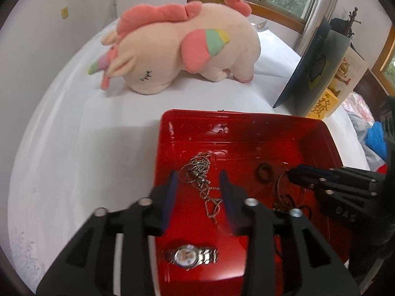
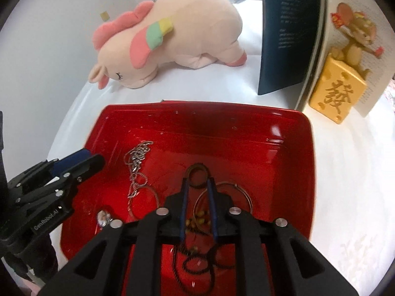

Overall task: Organize jewelry
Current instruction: 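Lower both grippers into the red tin and open them to release chain and ring, then withdraw both grippers from the tin toward the remaining jewelry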

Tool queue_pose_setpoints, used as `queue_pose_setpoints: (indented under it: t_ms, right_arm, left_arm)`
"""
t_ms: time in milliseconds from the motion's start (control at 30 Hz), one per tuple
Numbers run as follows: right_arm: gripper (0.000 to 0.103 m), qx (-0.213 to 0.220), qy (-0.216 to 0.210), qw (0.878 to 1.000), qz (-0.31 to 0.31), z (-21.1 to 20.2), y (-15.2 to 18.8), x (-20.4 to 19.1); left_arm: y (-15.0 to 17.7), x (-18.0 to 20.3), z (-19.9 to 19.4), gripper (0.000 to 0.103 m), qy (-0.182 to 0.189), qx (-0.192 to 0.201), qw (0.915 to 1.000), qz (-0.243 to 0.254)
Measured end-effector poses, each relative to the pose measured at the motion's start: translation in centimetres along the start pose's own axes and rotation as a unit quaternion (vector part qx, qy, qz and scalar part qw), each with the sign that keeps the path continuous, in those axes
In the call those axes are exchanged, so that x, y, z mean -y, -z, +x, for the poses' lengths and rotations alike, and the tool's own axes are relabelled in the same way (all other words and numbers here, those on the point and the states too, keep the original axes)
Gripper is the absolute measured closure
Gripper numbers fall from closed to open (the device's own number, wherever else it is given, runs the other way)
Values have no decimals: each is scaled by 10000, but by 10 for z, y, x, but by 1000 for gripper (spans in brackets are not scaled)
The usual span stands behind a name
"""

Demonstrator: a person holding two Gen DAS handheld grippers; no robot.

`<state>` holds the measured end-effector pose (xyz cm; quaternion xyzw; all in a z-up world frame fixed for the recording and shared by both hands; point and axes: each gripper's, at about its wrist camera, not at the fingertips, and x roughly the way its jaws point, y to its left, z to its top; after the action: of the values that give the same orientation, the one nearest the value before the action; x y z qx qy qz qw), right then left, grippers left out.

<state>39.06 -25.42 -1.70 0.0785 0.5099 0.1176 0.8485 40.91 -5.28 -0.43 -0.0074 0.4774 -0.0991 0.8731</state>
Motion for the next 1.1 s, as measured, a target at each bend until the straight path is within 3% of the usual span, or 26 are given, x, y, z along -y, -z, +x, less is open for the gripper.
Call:
queue_pose_setpoints:
  t_ms: [33, 133, 333, 600, 800, 1100]
  right_arm:
    - [77, 51, 19, 10000, 1, -7, 4, 0]
    - [74, 225, 76, 9997, -72, -28, 19, -3]
    - [74, 472, 50, 9985, -274, -69, 63, -5]
    - [74, 589, -119, 9973, -430, -111, 137, -5]
    - [74, 434, -266, 9977, -437, -116, 188, -7]
    - [72, 297, -460, 9978, -377, -112, 237, -11]
  left_arm:
    - [4, 0, -7, 61, 33, 41, 10000, 18]
    - [16, -3, -26, 51, 67, 138, 9999, 31]
    - [59, -14, -75, 48, -26, 385, 9991, 163]
    - [129, -15, -117, 48, 48, 297, 9983, 503]
    - [176, -12, -127, 48, 144, 64, 9976, 681]
    - [240, -17, -143, 48, 41, -58, 9960, 891]
